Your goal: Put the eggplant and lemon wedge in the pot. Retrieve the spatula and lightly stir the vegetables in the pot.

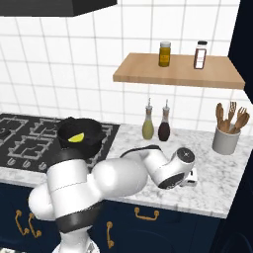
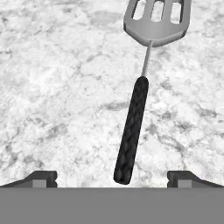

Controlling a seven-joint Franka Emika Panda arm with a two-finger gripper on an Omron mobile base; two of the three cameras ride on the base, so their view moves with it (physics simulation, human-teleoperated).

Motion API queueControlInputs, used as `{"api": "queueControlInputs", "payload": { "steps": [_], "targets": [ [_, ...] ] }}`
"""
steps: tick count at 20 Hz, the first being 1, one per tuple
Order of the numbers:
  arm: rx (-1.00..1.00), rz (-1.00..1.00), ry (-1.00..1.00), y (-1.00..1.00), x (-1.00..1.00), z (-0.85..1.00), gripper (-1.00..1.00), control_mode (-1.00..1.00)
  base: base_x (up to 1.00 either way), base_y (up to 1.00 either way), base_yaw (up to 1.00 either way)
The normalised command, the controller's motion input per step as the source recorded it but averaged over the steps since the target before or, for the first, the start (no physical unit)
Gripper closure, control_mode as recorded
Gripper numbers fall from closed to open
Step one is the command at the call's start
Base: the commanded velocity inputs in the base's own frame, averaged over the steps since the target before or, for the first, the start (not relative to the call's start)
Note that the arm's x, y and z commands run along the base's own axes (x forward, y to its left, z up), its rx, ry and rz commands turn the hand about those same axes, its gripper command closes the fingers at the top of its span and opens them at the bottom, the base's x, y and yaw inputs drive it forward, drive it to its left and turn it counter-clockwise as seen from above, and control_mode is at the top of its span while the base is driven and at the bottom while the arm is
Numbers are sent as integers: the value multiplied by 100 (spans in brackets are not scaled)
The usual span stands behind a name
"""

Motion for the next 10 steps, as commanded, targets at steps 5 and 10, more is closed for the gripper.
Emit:
{"api": "queueControlInputs", "payload": {
  "steps": [5,10],
  "targets": [
    [0,12,4,-14,0,-42,-100,-100,0,0,0],
    [0,18,0,0,3,-30,-100,-100,0,0,0]
  ]
}}
